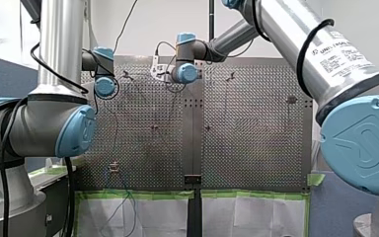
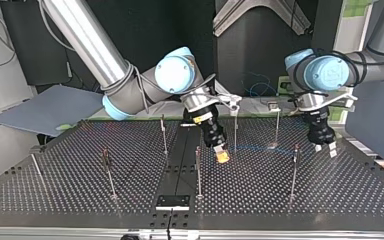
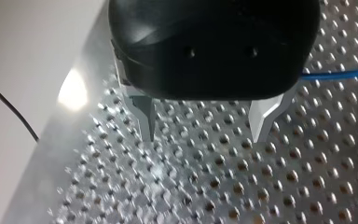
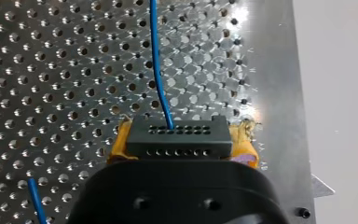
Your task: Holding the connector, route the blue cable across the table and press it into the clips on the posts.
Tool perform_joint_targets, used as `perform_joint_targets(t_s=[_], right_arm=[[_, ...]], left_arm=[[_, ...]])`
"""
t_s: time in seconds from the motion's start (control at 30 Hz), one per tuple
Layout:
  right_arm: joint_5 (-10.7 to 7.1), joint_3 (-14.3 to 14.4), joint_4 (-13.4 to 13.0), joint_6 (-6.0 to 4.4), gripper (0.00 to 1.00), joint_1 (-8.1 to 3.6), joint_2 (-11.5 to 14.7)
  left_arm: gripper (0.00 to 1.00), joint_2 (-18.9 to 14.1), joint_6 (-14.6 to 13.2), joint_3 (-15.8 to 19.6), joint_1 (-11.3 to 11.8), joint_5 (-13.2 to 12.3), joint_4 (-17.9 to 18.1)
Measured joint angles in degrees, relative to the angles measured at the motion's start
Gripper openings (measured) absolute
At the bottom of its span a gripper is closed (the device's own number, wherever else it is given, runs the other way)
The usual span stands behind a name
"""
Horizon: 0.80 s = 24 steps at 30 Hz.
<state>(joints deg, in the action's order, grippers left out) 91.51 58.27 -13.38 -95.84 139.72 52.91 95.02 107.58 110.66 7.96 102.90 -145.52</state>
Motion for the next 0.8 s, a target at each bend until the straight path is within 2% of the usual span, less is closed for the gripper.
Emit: perform_joint_targets(t_s=[0.13, 0.27, 0.43, 0.8], right_arm=[[0.10, 0.00, 0.02, -0.05, 0.00, -0.05, -0.21], [0.24, 0.00, 0.20, -0.07, 0.00, -0.08, -0.32], [0.41, 0.03, 0.68, -0.04, 0.00, -0.16, -0.43], [0.77, 0.06, 1.15, -0.01, 0.00, -0.26, -0.81]], left_arm=[[1.00, -2.13, 1.58, 2.11, -0.49, -2.02, -0.72], [1.00, -4.02, 1.76, 3.75, -0.89, -3.68, -2.36], [1.00, -6.49, 1.85, 4.59, -1.30, -4.29, -3.92], [1.00, -11.56, 1.94, 7.13, -2.60, -5.84, -5.03]])
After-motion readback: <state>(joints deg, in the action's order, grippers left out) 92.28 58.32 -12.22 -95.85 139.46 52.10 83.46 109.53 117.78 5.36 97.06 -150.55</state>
